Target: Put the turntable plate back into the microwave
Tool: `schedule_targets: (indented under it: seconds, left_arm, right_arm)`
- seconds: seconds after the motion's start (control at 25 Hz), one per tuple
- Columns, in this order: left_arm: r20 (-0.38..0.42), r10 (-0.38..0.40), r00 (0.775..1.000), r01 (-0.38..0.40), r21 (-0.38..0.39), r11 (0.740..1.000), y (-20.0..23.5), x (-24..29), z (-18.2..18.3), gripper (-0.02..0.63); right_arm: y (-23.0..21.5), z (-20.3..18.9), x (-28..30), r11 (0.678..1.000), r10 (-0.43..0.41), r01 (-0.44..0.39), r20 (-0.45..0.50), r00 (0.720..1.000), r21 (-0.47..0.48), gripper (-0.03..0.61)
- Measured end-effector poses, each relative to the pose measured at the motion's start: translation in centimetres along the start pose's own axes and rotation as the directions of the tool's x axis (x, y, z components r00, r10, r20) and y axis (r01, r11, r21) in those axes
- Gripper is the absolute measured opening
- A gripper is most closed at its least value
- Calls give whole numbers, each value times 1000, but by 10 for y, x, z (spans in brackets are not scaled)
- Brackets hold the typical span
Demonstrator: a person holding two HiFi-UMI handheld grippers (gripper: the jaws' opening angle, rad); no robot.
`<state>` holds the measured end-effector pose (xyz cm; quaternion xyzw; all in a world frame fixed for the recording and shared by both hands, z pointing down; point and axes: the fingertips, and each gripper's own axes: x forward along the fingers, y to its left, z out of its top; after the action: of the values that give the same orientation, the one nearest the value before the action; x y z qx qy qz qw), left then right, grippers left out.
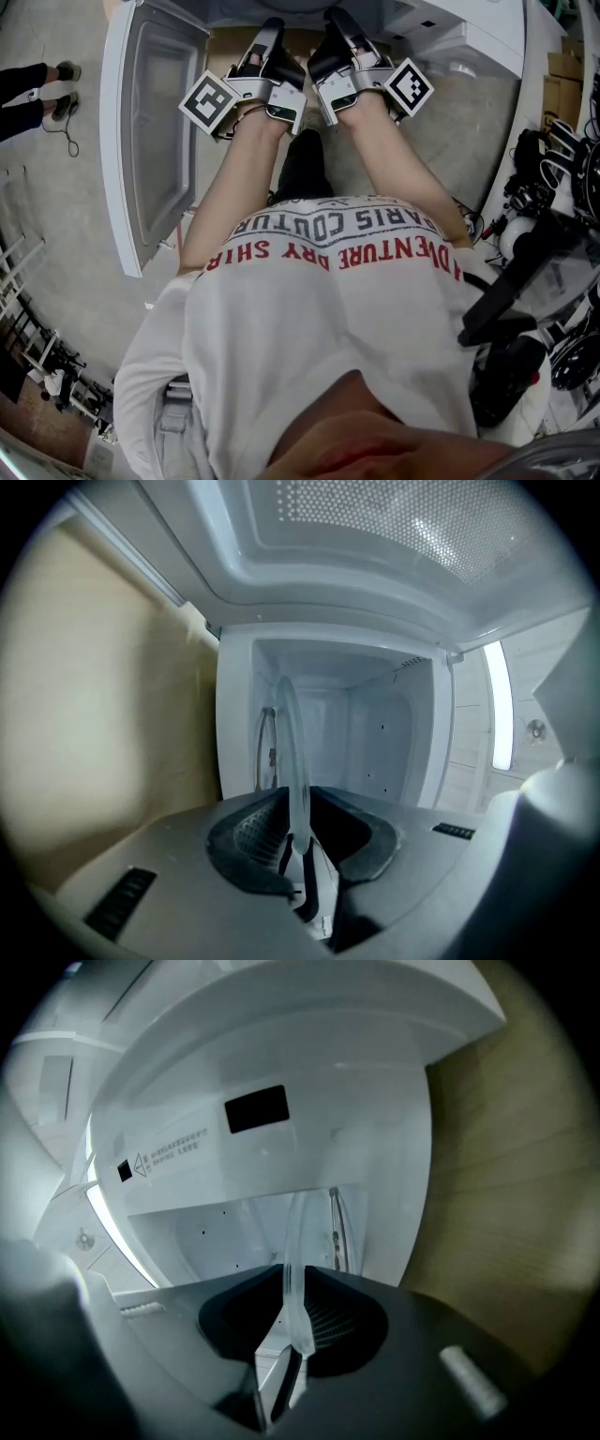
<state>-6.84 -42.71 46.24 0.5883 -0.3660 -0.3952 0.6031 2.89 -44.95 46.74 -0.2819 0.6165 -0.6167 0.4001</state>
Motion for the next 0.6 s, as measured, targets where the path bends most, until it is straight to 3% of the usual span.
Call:
schedule_targets:
  seconds: [0.6]
  left_arm:
    - [51, 48, 998, -46, -51, 998, 12, 10, 14, 35]
  right_arm:
    - [4, 0, 3, 998, -45, 44, -15, 999, -37, 84]
